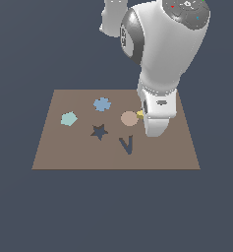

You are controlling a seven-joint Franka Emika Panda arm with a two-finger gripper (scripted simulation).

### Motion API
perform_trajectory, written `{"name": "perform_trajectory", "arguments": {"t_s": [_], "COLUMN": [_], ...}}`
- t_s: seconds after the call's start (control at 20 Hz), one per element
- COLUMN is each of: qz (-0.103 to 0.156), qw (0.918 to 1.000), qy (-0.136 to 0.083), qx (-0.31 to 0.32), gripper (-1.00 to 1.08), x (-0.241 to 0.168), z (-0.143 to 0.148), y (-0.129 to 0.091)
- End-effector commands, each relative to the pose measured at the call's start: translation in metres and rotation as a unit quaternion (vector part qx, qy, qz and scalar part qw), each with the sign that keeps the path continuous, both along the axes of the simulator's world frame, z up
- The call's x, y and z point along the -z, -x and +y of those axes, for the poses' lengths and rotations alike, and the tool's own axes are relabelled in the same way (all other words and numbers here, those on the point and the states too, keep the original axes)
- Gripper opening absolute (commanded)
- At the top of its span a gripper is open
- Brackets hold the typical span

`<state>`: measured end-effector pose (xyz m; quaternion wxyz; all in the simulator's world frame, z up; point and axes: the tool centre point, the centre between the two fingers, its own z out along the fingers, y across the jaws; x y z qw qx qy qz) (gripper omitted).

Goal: Insert a designated object into the corresponding slot on a board.

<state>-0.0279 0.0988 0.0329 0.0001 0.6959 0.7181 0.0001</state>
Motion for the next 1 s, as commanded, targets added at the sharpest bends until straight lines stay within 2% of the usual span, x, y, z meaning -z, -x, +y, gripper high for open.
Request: {"name": "perform_trajectory", "arguments": {"t_s": [0.0, 0.2, 0.45, 0.7, 0.95], "qz": [0.000, 0.000, 0.000, 0.000, 0.000], "qw": [0.9990, 0.9932, 0.9790, 0.9571, 0.9278], "qy": [0.000, 0.000, 0.000, 0.000, 0.000], "qx": [-0.046, -0.117, -0.204, -0.290, -0.373], "gripper": [-1.00, -1.00, -1.00, -1.00, -1.00], "x": [-0.001, -0.001, -0.002, -0.003, -0.004], "z": [-0.007, -0.018, -0.031, -0.043, -0.053], "y": [-0.001, -0.004, -0.010, -0.019, -0.029]}}
